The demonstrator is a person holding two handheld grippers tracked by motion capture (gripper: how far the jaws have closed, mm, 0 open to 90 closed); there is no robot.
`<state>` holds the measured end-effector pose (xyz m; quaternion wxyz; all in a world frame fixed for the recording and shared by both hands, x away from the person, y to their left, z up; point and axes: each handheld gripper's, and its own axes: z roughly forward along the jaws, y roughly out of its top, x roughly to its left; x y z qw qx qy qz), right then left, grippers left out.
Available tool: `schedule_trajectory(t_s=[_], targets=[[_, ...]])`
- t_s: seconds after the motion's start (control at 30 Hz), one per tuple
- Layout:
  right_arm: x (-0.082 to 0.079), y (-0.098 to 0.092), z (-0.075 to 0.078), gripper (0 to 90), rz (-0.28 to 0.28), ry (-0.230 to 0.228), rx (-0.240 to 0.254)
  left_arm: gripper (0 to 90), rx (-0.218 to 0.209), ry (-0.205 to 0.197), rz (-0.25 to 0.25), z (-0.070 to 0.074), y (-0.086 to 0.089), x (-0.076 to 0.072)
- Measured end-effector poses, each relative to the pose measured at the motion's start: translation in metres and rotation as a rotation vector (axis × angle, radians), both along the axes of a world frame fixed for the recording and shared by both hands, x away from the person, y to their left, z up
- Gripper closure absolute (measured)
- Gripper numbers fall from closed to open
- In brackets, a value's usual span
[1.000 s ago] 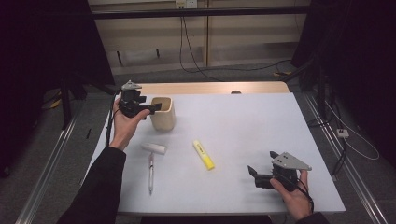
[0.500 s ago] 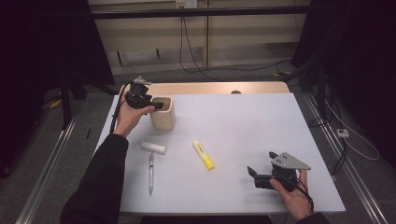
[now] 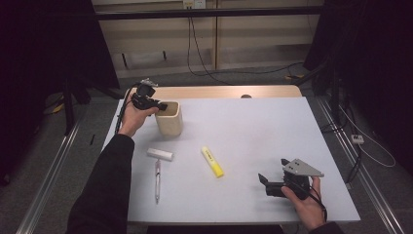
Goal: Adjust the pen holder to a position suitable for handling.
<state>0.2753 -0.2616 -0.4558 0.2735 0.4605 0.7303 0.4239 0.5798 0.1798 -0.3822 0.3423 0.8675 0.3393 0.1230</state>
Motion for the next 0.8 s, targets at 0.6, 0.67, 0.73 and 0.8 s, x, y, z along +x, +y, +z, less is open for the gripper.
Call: schedule_trajectory(t_s=[0.6, 0.67, 0.73, 0.8], targets=[[0.0, 0.001, -0.001, 4.1, 0.008, 0.003, -0.008, 72.0, 0.036, 0.054, 0.011, 0.004, 0.003, 0.005], [0.0, 0.002, -0.001, 4.1, 0.009, 0.004, -0.009, 72.6, 0.022, 0.065, 0.023, 0.003, 0.007, 0.006], [0.001, 0.002, -0.001, 4.1, 0.011, 0.004, -0.01, 72.6, 0.021, 0.058, 0.038, 0.003, 0.007, 0.005], [0.001, 0.001, -0.001, 4.1, 0.01, 0.005, -0.008, 72.6, 0.025, 0.065, 0.039, 0.004, 0.005, 0.005]])
